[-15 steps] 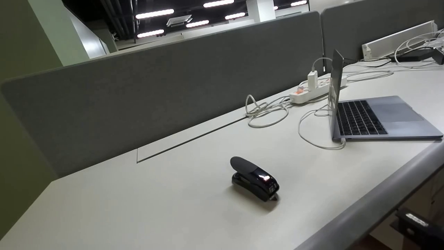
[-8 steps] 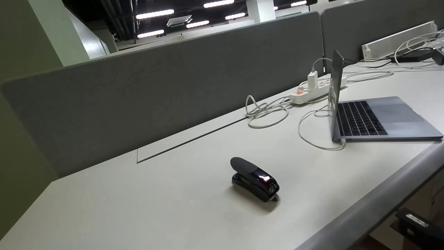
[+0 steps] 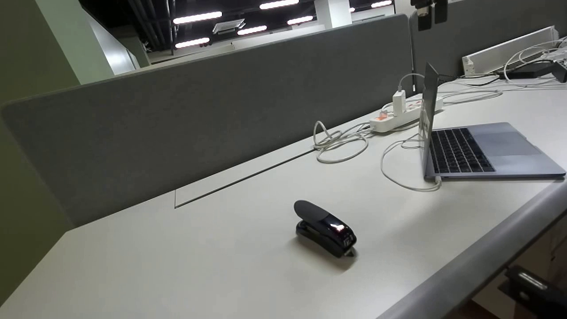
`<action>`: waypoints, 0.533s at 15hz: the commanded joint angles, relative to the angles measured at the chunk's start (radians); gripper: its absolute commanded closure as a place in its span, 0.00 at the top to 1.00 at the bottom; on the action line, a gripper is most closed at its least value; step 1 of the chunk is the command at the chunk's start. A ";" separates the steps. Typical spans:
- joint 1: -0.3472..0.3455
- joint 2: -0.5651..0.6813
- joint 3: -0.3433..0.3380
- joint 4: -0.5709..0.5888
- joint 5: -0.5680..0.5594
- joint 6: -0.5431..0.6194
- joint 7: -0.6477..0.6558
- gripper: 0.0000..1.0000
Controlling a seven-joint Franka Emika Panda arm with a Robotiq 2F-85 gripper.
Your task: Push the laptop screen all the way down
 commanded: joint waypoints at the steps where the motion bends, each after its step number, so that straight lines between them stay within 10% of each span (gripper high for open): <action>1: 0.016 0.132 -0.049 0.086 0.030 0.032 -0.191 1.00; 8: -0.019 0.220 -0.024 0.121 0.030 0.061 -0.411 1.00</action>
